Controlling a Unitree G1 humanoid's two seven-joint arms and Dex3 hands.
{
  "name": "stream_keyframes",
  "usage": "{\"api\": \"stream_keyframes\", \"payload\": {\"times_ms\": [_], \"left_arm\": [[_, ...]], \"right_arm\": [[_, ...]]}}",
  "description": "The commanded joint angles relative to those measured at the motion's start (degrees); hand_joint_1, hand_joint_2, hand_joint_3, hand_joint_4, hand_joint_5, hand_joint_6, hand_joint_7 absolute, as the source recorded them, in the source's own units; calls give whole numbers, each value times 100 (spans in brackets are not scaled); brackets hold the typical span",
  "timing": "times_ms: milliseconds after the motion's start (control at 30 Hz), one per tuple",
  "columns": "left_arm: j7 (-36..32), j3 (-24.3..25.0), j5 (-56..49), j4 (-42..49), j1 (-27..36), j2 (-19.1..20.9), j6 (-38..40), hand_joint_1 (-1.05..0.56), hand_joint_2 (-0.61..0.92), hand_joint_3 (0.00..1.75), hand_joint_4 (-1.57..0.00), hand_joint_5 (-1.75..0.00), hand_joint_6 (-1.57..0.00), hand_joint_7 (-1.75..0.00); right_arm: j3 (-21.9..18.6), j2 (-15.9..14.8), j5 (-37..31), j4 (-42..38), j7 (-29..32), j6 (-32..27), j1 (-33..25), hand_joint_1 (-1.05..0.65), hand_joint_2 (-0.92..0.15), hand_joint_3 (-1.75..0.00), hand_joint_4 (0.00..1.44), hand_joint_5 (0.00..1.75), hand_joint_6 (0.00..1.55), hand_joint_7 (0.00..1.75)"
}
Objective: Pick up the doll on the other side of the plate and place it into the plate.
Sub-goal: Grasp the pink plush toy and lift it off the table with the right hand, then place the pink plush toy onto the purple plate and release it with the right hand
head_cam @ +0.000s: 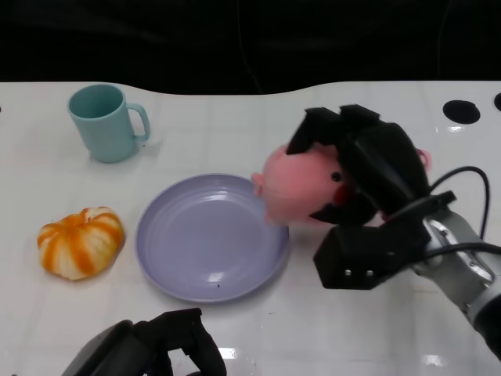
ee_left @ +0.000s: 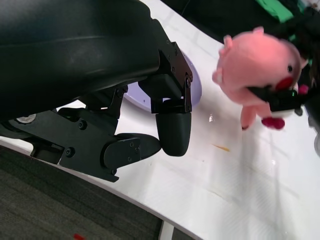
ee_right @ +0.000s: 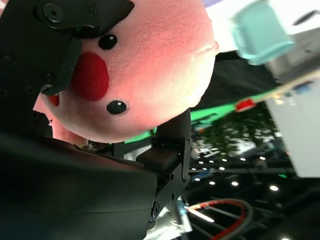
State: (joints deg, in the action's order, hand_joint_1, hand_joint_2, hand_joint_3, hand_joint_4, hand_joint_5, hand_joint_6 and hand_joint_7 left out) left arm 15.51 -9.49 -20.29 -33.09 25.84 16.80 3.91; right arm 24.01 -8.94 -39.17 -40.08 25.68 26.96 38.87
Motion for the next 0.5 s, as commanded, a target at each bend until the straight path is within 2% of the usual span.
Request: {"api": "stream_keyframes", "payload": {"times_ms": [33,367,500], "left_arm": [[-64,-60,-97,-132,28,-20,86,-28,84,60,-67,-175,-66,-123],[-36,-204,-309,-320,80,-108,252,-27,84,61,-65,-174,-65,-123],[-49,-301,-465,-378,68,-134,335,-28,83,61,-64,-174,-65,-124]], "right_arm": [[63,174,13,30,-59,125,324,-23,-21,-147,101,175,75,175],[407,1021,-58,-273,-384,-82,737,-24,-21,-147,102,175,77,175],[578,1296,-167,-649,-364,-138,943,-26,-26,-144,101,175,76,175]]}}
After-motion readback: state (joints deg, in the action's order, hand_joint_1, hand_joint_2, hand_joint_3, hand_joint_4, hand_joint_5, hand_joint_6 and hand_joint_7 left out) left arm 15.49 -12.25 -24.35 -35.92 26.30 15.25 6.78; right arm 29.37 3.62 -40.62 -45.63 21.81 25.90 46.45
